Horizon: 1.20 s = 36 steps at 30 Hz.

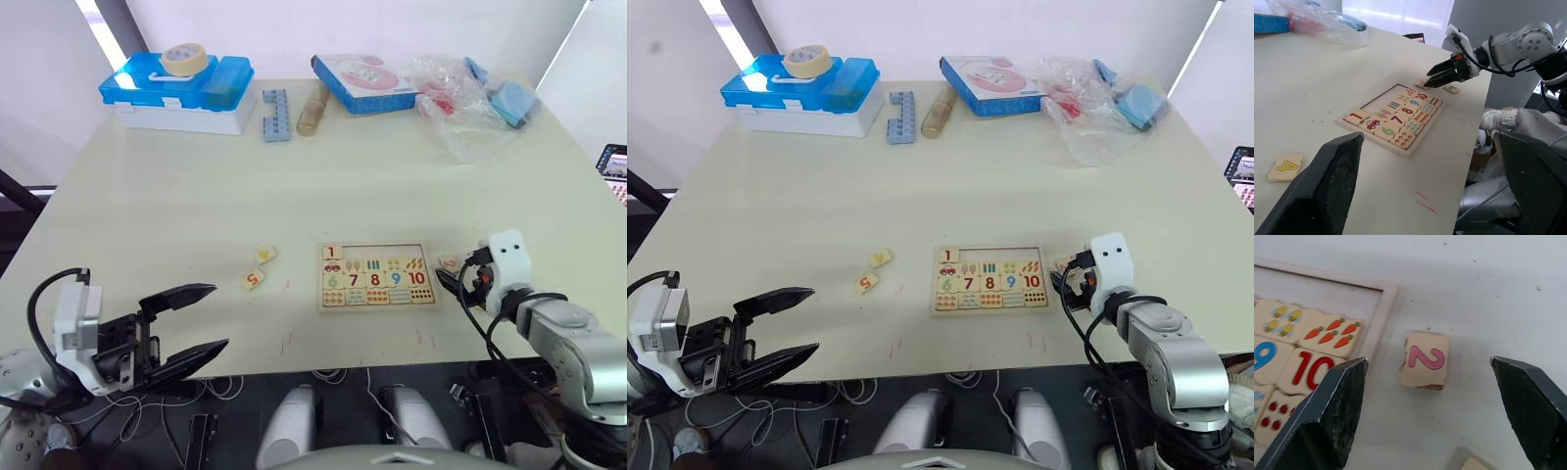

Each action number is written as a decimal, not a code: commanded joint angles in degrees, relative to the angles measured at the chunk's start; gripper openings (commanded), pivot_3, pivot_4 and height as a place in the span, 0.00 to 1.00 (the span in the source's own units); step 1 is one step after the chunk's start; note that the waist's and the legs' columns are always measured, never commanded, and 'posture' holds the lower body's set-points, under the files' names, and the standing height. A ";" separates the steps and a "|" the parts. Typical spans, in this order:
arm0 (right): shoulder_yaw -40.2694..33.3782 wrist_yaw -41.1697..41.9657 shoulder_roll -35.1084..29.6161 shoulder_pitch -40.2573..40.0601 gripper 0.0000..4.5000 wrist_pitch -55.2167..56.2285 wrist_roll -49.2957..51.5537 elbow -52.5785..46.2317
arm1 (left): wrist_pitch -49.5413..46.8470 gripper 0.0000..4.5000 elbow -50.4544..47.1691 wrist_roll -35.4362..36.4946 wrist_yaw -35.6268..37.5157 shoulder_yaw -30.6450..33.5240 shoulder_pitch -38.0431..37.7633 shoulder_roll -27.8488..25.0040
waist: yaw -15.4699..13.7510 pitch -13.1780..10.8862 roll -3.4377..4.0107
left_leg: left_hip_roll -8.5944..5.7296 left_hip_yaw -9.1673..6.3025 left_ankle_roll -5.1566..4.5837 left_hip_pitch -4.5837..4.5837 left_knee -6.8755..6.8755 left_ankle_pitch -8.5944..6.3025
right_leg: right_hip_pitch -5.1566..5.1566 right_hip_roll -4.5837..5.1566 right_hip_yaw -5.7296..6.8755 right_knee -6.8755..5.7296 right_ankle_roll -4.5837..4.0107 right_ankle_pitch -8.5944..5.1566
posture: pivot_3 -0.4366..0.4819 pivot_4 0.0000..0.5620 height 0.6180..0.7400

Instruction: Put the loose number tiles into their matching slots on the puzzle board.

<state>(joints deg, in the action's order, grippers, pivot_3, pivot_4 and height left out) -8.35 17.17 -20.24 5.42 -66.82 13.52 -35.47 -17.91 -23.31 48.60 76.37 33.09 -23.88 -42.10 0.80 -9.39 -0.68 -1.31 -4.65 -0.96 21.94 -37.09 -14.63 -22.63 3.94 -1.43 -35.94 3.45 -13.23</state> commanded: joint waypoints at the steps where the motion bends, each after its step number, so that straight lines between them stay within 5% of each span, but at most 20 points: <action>1: 1.14 -3.04 1.25 0.54 0.92 1.32 -1.28 -0.07 | 1.00 1.00 -1.37 0.49 0.13 0.89 -0.43 0.29 | 0.00 -0.01 0.02 | 0.00 0.00 0.00 0.00 0.00 0.00 | 0.00 0.00 0.01 0.00 0.00 0.00 | 0.48 0.27 1.00; 8: 2.96 -8.07 5.57 -1.77 0.88 1.86 -2.90 -1.89 | 1.69 1.00 -1.29 0.21 -0.04 1.14 -0.93 0.52 | 0.03 0.01 -0.01 | 0.00 0.00 0.00 0.00 0.03 0.00 | -0.03 0.00 0.00 0.00 -0.01 0.00 | 0.48 0.27 1.00; 10: 3.08 -9.40 6.54 -2.20 0.76 2.53 -3.45 -1.99 | 1.85 1.00 -1.25 0.20 -0.16 1.06 -0.92 0.51 | 0.04 0.00 -0.01 | 0.00 0.00 0.00 0.00 0.03 0.00 | -0.03 0.00 0.00 0.00 0.00 0.00 | 0.48 0.27 1.00; 15: 3.36 -9.85 6.69 -2.88 0.20 4.06 -3.74 -2.00 | 2.14 1.00 -0.98 0.00 -0.29 0.66 -0.53 0.47 | 0.00 0.03 -0.04 | 0.01 -0.01 0.00 -0.01 0.02 0.00 | -0.02 0.00 0.00 0.00 0.01 -0.01 | 0.48 0.27 1.00; 21: 0.42 0.30 0.58 0.02 0.18 5.20 2.64 -2.79 | 3.20 1.00 -0.91 -0.64 -1.12 0.46 -0.10 1.37 | 0.06 -0.03 0.05 | 0.00 -0.01 0.00 0.01 0.04 0.00 | -0.04 0.00 0.01 0.02 0.00 -0.01 | 0.48 0.27 1.00; 27: -0.37 22.73 -20.21 11.52 0.18 -0.46 17.55 -0.18 | 3.66 1.00 -1.58 -0.20 -1.92 1.31 -0.99 2.84 | 0.14 -0.07 0.07 | 0.05 0.02 -0.02 0.00 0.03 0.00 | 0.01 -0.03 0.04 0.06 0.02 -0.01 | 0.48 0.27 1.00; 32: 12.88 37.89 -33.50 26.34 0.18 3.16 18.66 5.44 | 4.69 1.00 -2.41 -0.49 -3.41 1.72 -1.45 4.23 | 0.09 -0.04 -0.03 | 0.11 0.03 -0.02 0.03 0.10 0.00 | -0.01 -0.02 0.16 0.08 -0.01 -0.02 | 0.48 0.27 1.00; 36: 27.90 45.36 -33.03 41.63 0.18 6.32 13.22 11.88 | 5.10 1.00 -3.08 -0.50 -4.09 2.27 -2.81 5.07 | 0.26 -0.09 0.00 | 0.12 0.19 -0.01 0.03 0.15 0.00 | -0.09 0.09 0.14 0.11 -0.01 -0.01 | 0.48 0.27 1.00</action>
<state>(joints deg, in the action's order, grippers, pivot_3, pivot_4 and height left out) 15.25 60.04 -54.29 43.10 -61.95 28.95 -25.49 -13.77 -24.46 47.47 72.63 33.90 -26.08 -37.18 1.06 -9.48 -0.68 -1.19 -4.46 -0.98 21.98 -36.95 -14.64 -22.73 4.02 -1.26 -35.83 3.44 -13.24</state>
